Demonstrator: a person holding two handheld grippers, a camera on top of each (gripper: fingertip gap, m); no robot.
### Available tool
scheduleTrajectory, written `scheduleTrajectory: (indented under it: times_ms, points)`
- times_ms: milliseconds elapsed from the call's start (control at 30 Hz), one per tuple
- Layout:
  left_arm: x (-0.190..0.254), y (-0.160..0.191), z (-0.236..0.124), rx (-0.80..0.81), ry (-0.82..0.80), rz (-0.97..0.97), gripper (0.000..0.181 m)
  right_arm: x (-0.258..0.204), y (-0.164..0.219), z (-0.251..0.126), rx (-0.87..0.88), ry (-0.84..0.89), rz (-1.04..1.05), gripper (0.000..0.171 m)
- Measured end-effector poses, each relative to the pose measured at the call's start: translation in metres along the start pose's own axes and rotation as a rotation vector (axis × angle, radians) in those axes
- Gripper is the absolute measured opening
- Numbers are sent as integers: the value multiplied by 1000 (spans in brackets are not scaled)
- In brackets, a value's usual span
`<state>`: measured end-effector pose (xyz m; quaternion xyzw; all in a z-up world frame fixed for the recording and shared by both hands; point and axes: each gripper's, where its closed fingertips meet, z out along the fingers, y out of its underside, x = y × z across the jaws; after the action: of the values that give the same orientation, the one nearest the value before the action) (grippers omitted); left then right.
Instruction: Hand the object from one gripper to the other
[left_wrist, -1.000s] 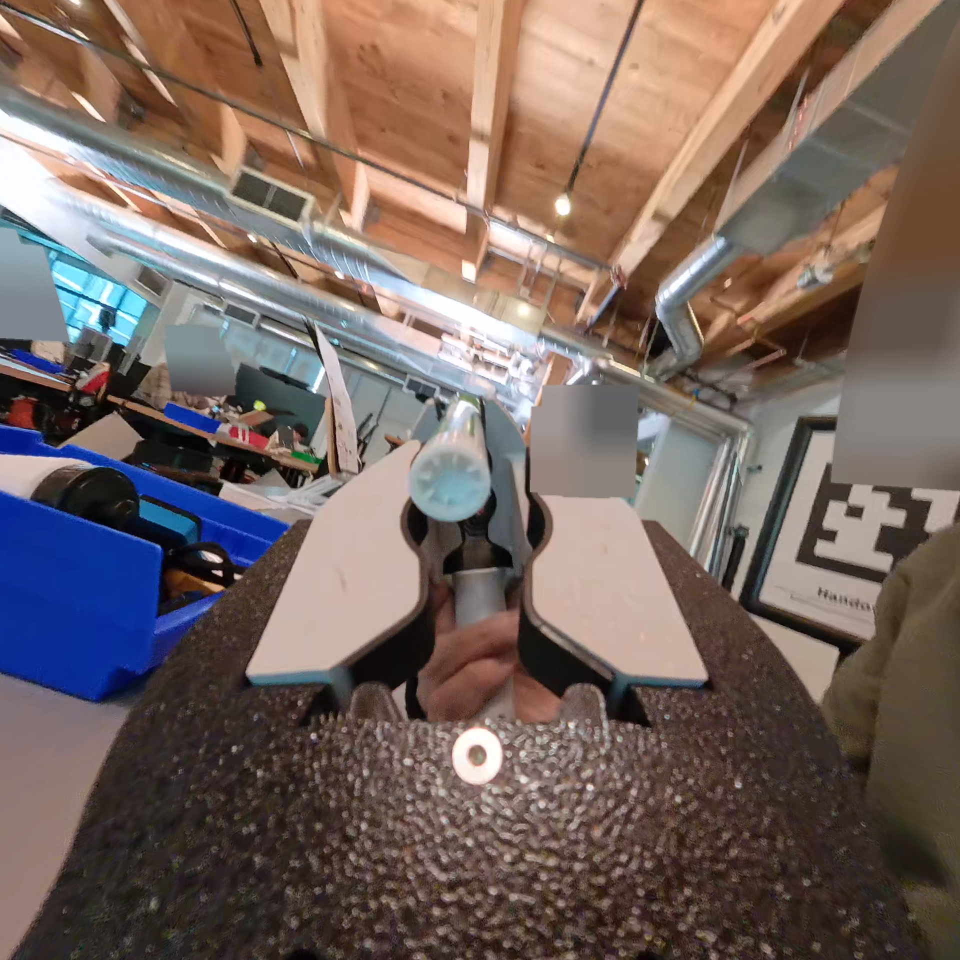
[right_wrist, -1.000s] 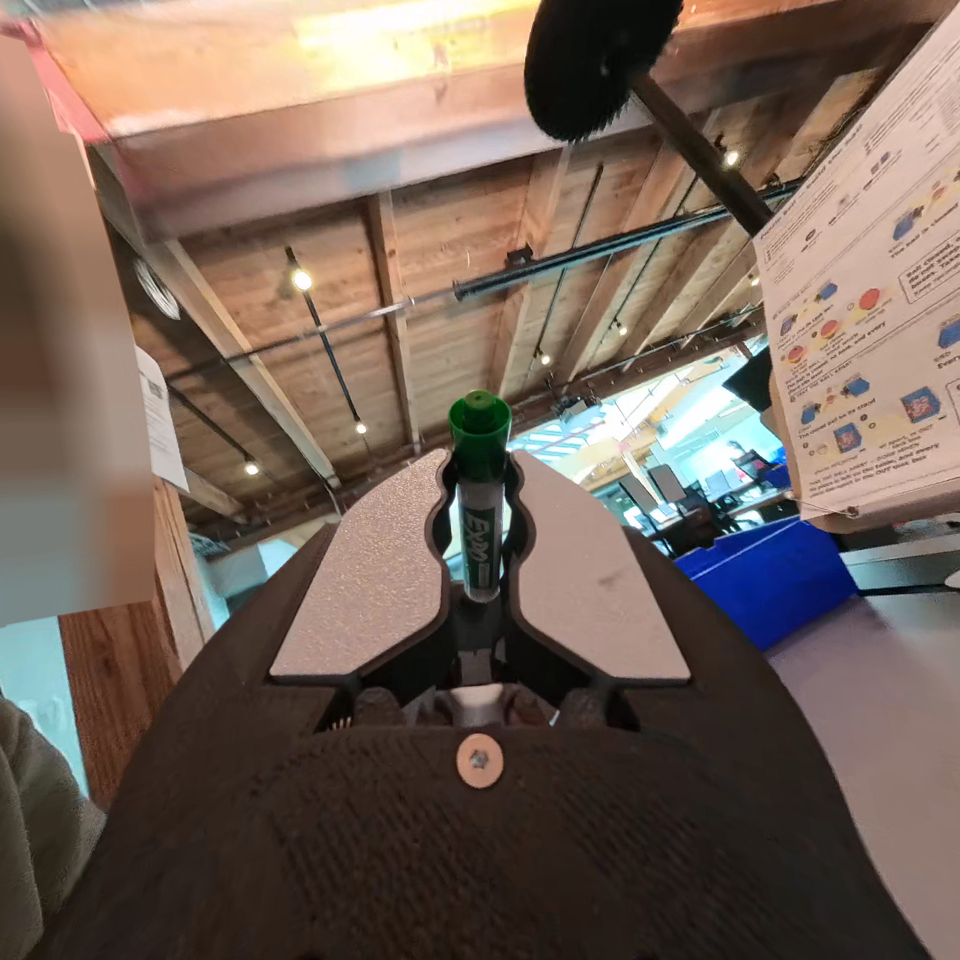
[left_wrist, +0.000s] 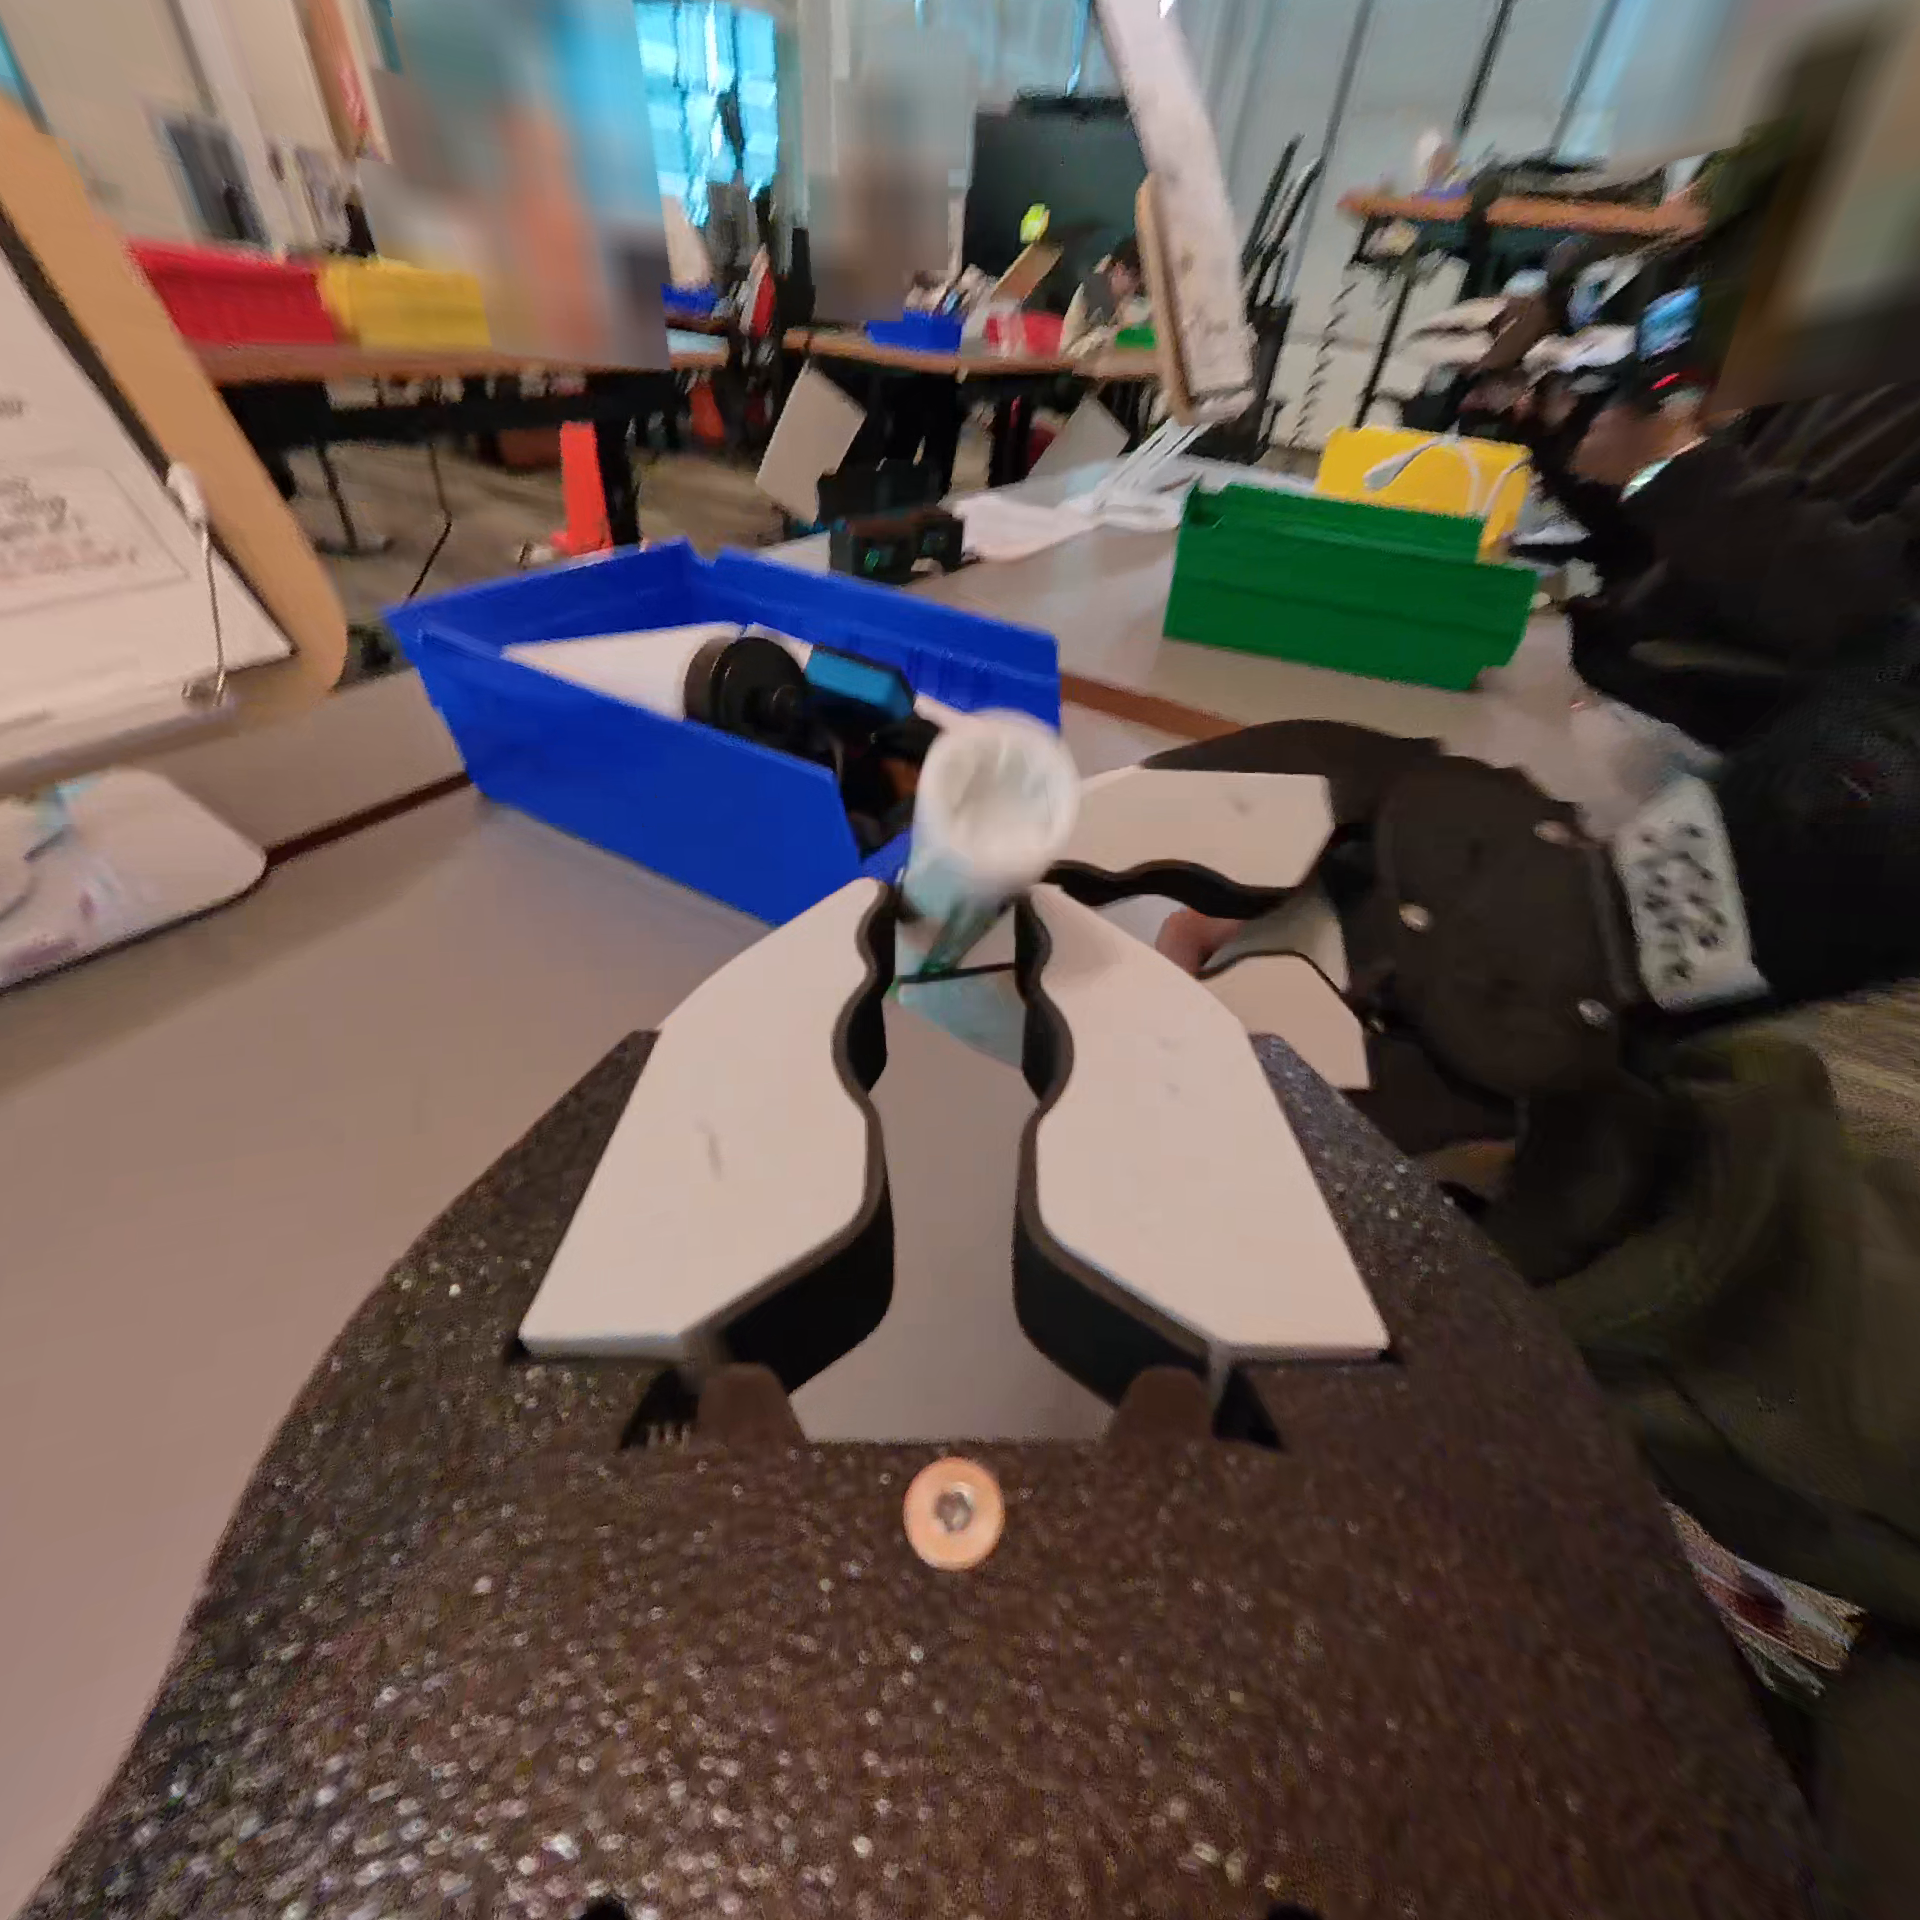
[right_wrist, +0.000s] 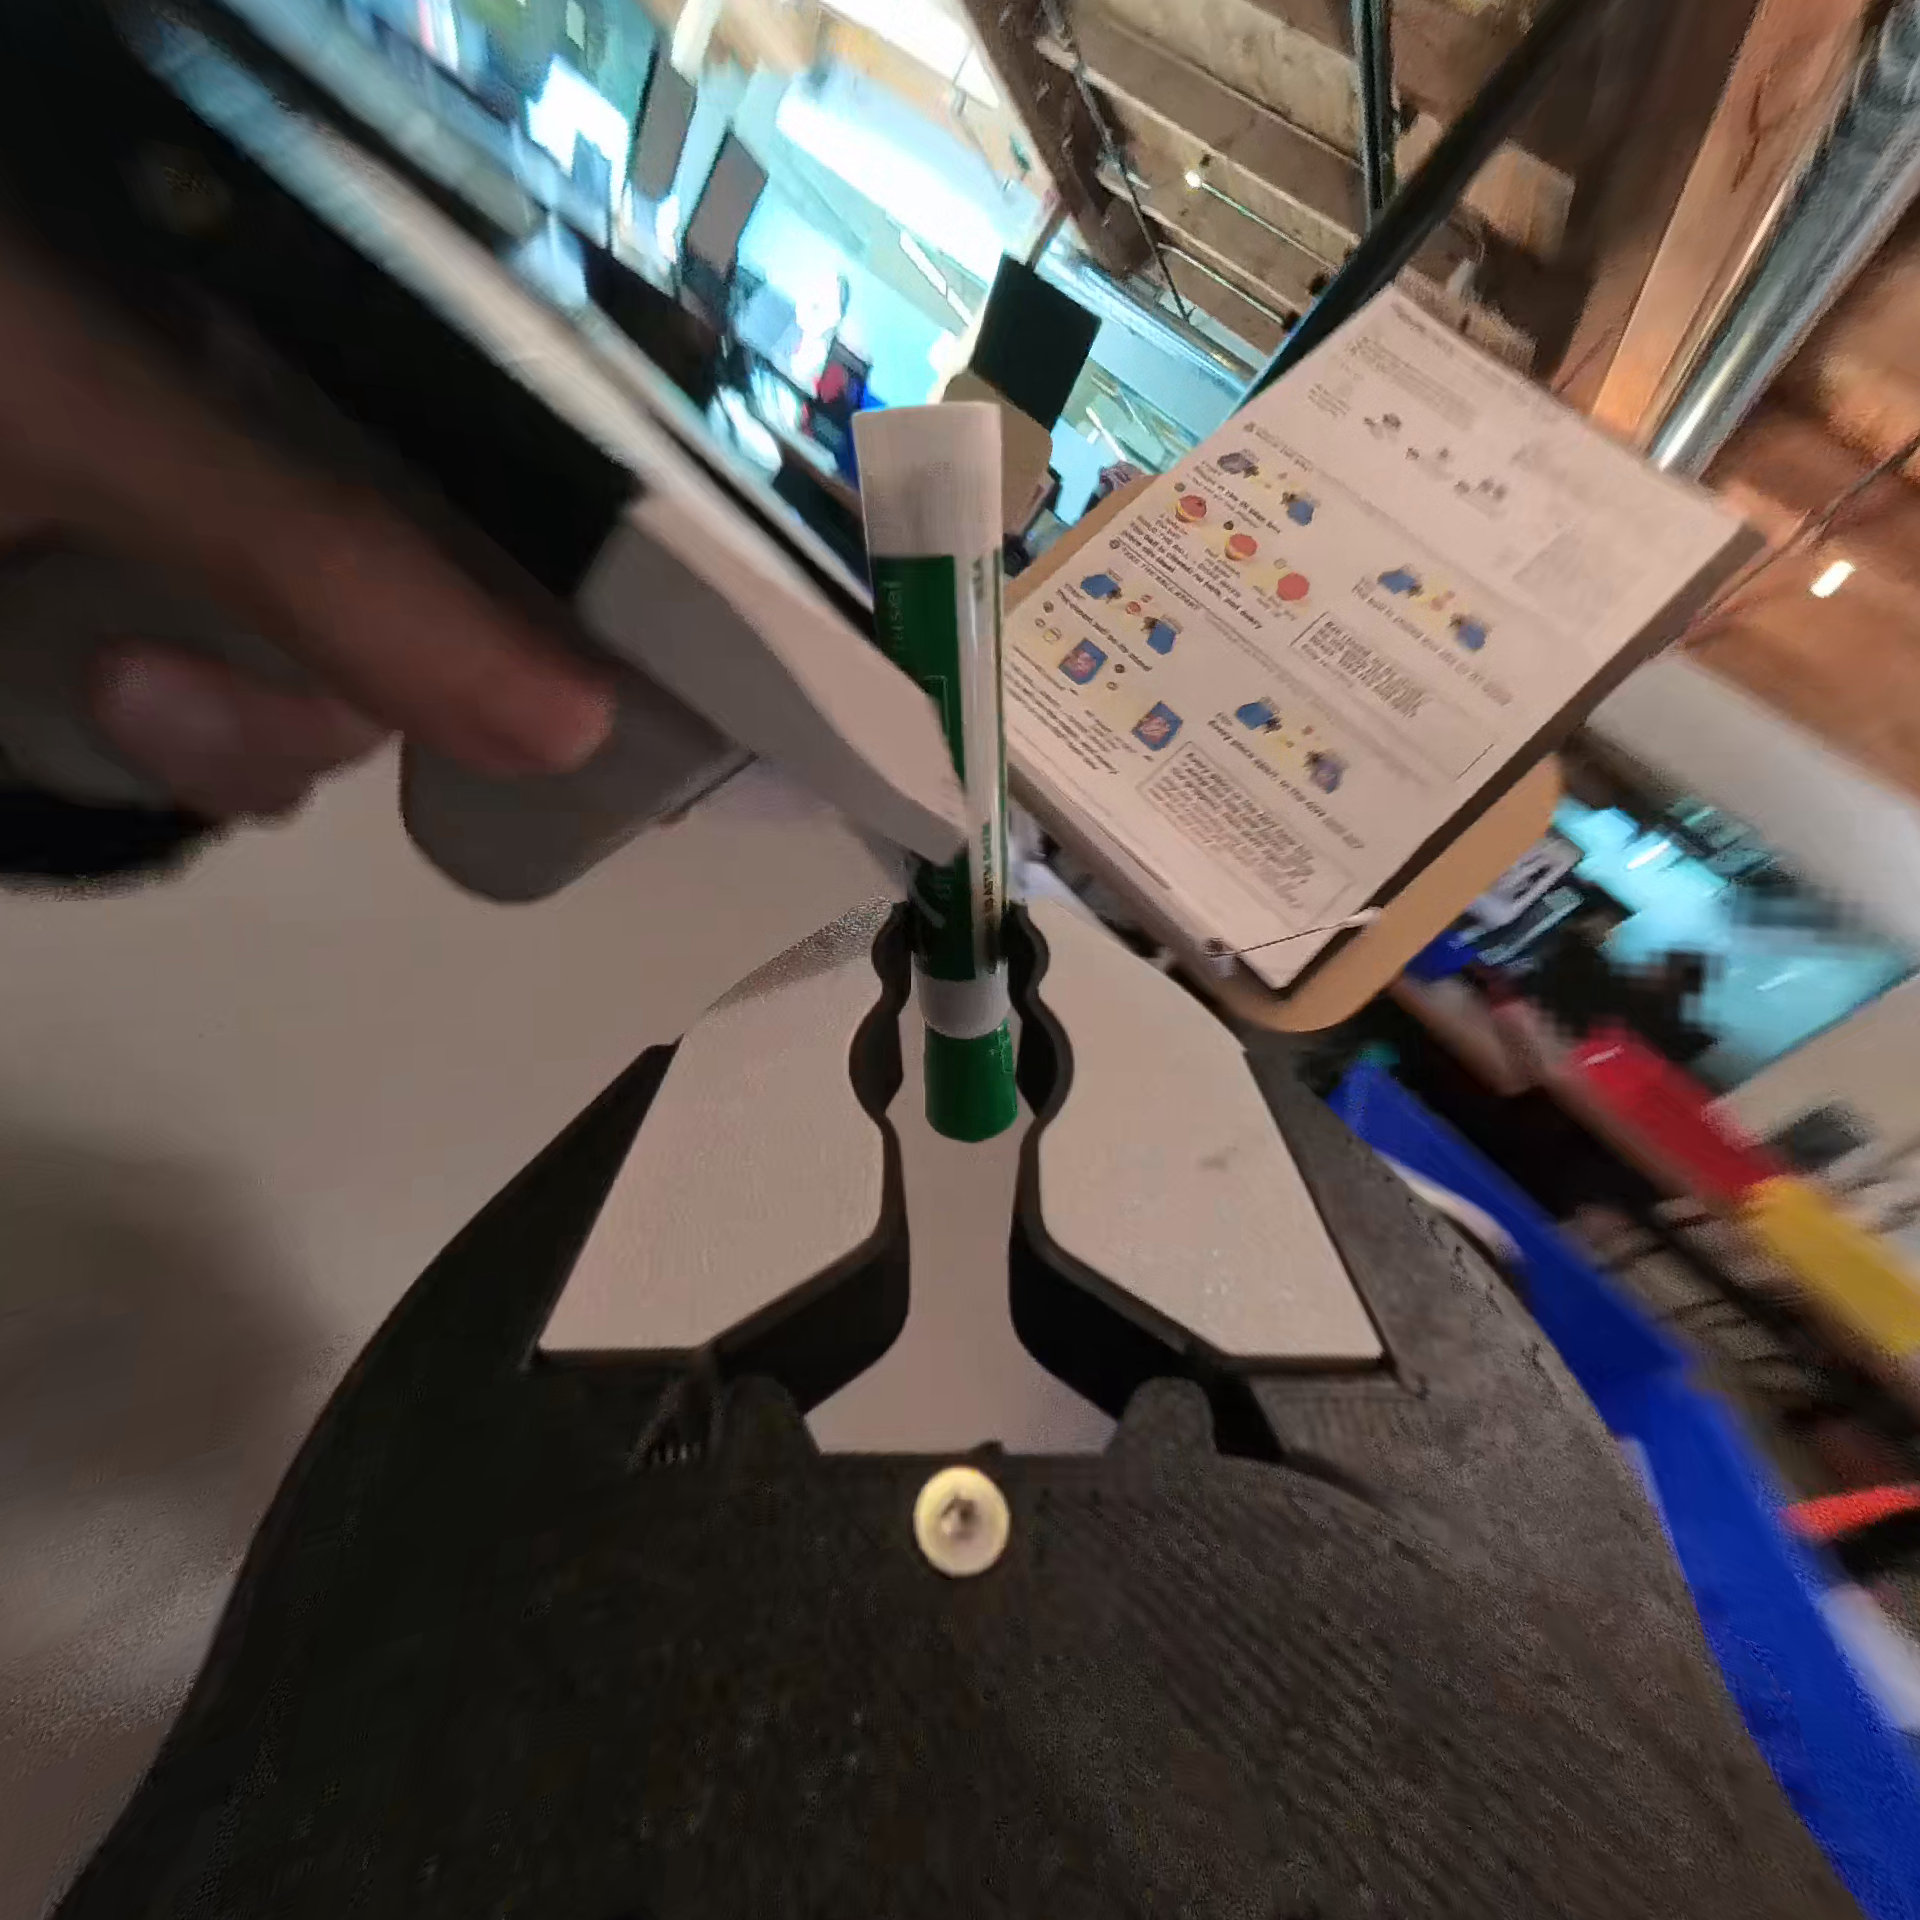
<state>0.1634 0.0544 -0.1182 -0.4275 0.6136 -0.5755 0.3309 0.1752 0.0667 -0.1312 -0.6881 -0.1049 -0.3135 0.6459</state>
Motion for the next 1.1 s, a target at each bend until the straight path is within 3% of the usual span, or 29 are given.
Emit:
scheduleTrajectory:
  times_ms: [167,300,467,567,700,767,867,967,1033,1100]
  points:
    - [4,-17,-18,151,128,-6,34,22,-18,-12,244,-178,755,17]
    - [7,-10,-9,179,174,29,34,33,-29,-23,421,-335,1084,18]
    - [21,-3,7,217,213,-2,38,26,-54,-31,570,-466,1157,18]
    - [32,-13,4,311,321,-126,20,25,-58,-31,594,-470,1158,17]
    - [35,-26,-4,396,391,-203,32,26,-60,-35,600,-471,1106,17]
    - [34,-27,-5,393,412,-256,21,25,-61,-37,599,-492,1092,17]
    - [32,-24,-4,397,414,-263,20,24,-57,-34,576,-481,1091,18]
    - [22,-20,-3,378,272,-88,20,26,-44,-30,485,-455,1114,21]
    - [14,-18,-8,373,129,177,19,37,-30,-30,388,-399,1166,44]
    - [13,-10,-11,329,66,465,19,42,-18,-37,277,-439,1230,52]
